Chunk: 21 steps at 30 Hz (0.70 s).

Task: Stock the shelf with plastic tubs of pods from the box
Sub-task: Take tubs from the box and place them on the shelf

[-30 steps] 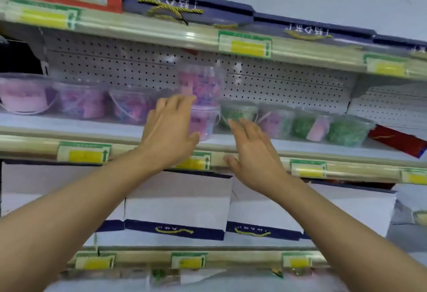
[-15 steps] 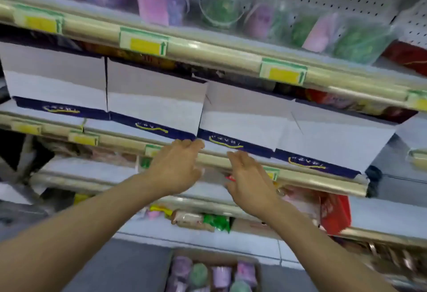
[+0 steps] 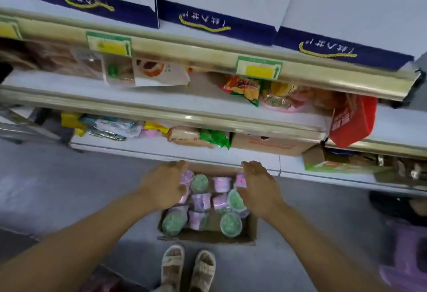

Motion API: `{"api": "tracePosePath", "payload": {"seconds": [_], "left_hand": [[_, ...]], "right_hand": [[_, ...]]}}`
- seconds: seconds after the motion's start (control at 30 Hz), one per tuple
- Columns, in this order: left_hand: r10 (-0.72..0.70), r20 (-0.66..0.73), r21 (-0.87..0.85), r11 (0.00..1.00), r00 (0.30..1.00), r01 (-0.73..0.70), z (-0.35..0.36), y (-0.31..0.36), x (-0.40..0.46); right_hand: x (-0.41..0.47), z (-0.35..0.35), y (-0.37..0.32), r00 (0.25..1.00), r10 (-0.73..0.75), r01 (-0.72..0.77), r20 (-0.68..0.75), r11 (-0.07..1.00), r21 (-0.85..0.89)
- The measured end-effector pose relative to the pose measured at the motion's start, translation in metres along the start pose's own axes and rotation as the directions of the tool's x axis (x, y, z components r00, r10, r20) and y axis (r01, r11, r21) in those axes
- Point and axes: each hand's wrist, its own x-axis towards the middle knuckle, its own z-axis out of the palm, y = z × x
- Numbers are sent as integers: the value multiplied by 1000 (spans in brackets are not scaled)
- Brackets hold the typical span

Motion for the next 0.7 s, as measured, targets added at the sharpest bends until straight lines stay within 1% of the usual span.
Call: {"api": "tracePosePath", "payload": {"seconds": [0.1, 0.23, 0.33, 0.53, 0.7], "left_hand": [[-29, 62, -10, 999, 998, 30, 42, -11, 16], [-47, 146, -39, 998, 988, 53, 98, -24, 39], [-38, 183, -63, 997, 982, 50, 136, -33, 60], [-28, 252, -101, 993, 967, 55, 214, -51, 105], [-14, 296, -217, 973, 955, 81, 284, -62, 155]], "right_hand": [[8, 45, 24, 996, 75, -78, 53, 996, 50], [17, 109, 48, 973, 211, -223, 89, 963, 149], [23, 152, 60, 949, 287, -307, 133, 937, 165], [42, 234, 82, 904, 373, -414, 208, 886, 210], [70, 294, 109, 871, 448, -489, 201, 832, 263]]}}
